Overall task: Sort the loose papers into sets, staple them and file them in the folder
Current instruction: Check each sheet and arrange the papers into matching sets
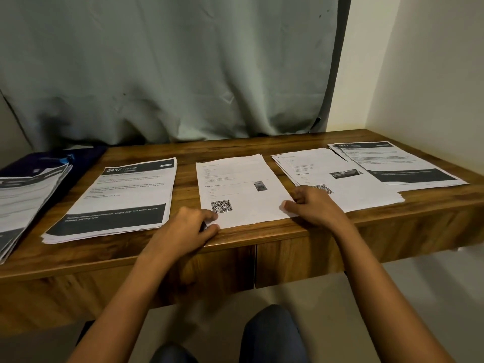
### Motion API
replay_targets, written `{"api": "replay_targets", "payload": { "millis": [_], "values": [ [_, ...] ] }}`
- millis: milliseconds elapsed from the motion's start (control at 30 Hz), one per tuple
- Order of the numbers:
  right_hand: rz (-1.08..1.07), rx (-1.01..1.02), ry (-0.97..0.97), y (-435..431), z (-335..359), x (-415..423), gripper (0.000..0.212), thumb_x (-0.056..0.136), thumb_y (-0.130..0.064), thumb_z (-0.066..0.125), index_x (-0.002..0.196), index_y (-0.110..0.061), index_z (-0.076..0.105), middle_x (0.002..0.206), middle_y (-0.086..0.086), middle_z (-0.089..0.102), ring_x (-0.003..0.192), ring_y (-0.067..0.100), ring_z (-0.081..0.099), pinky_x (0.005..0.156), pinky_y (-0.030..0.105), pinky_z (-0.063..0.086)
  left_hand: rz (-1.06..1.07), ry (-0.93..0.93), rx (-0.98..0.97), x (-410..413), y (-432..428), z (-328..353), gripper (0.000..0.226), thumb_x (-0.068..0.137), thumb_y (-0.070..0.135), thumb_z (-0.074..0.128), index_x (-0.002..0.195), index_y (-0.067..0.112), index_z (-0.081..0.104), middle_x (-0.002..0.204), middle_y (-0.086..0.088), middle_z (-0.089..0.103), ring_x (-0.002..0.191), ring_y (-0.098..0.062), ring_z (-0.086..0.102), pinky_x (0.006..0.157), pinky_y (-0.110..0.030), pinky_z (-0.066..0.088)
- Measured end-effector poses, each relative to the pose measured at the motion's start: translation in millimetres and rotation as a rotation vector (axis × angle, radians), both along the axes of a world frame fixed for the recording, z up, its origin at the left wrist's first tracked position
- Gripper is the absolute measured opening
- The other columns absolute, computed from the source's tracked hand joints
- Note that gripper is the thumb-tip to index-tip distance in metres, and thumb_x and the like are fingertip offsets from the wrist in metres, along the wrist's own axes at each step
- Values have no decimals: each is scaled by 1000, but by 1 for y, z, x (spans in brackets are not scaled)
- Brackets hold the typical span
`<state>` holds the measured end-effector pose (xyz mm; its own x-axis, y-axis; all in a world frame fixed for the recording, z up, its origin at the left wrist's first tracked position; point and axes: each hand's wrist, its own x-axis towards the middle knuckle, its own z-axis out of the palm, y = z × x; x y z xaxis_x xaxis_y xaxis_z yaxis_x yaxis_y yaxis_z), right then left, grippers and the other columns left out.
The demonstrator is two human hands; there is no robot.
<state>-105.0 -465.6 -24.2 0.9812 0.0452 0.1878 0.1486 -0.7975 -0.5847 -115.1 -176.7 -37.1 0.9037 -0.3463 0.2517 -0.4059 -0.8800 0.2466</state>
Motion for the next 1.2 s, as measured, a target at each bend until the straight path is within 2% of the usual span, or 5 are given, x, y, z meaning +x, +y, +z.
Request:
{"api": "replay_targets", "payload": {
  "millis": [200,367,533,867,1200],
  "values": [
    [-86,-120,107,9,1,8,58,76,-37,76,121,-8,53,124,9,57,109,25,53,81,30,43,-18,35,54,1,-1,3,37,94,39,54,127,23,60,118,-2,65,105,-18,60,89,-33,50],
    [-106,-128,83,12,1,5,54,76,-33,77,117,-7,53,121,10,57,106,25,51,75,28,36,-33,47,92,1,0,4,30,96,37,52,119,23,63,115,-6,64,102,-21,61,87,-39,51],
    [-77,-127,112,14,2,4,64,71,-36,80,122,-10,51,122,8,56,105,22,51,79,31,42,-35,9,131,0,-2,8,27,97,32,51,117,19,64,110,-7,65,98,-23,63,82,-37,53],
    [-34,-68,84,28,6,11,42,72,-23,79,104,-7,59,105,7,62,97,25,58,82,37,49,46,7,299,4,2,19,23,100,23,42,115,17,60,109,-11,62,94,-28,63,76,-36,52],
    [-9,-2,107,32,7,12,46,74,-17,76,116,-8,58,115,7,63,103,23,58,91,43,49,75,38,307,5,2,22,19,99,21,40,106,14,57,103,-10,62,85,-26,62,63,-31,45]
  ]
}}
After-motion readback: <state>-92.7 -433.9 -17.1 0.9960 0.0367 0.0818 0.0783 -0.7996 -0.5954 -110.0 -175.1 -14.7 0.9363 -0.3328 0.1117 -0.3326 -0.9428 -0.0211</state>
